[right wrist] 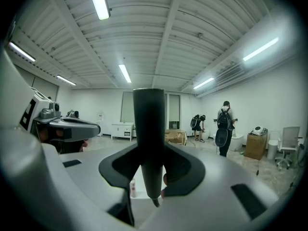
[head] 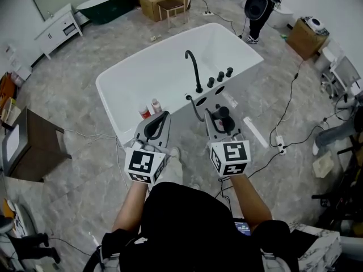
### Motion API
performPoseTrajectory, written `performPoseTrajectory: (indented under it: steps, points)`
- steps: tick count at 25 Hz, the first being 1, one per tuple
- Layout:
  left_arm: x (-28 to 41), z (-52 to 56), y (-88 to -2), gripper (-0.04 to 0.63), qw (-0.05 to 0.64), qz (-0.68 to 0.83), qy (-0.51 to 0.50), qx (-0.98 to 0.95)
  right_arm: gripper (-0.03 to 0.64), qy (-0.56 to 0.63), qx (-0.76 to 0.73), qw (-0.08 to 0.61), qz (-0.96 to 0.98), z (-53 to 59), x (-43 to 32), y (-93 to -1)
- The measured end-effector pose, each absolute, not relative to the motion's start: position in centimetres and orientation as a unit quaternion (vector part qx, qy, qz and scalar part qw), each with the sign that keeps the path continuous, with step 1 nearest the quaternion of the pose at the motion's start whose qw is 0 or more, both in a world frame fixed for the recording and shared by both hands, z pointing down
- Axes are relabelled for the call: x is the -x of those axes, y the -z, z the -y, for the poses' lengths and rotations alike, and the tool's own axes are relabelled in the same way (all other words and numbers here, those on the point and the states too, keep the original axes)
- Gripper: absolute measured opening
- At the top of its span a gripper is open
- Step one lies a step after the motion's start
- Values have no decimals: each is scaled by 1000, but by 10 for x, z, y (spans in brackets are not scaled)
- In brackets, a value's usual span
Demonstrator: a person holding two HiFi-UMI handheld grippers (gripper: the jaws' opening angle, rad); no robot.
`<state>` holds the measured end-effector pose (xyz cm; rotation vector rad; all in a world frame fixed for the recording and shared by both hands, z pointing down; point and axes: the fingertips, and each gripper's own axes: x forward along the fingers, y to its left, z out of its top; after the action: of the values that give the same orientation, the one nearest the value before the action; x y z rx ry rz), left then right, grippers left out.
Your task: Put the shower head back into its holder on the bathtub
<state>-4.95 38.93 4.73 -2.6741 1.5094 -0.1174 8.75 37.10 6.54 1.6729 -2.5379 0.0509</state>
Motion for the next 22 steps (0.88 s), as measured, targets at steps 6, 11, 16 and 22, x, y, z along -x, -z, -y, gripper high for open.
performPoseTrajectory:
  steps: [6, 11, 16, 22]
  points:
    - [52, -352, -52, 12, 4, -492, 45, 870, 138, -25, -544, 52, 837, -332, -82, -70]
    - [55, -306, -52, 12, 11, -490, 37, 871, 138, -28, -540, 54, 839, -289, -74, -71]
    - [61, -253, -57, 12, 15, -488, 40, 872, 138, -30, -539, 64, 840, -237, -68, -74]
    - [70, -190, -58, 12, 9, -479, 52, 876, 138, -41, -543, 74, 835, -175, -55, -74]
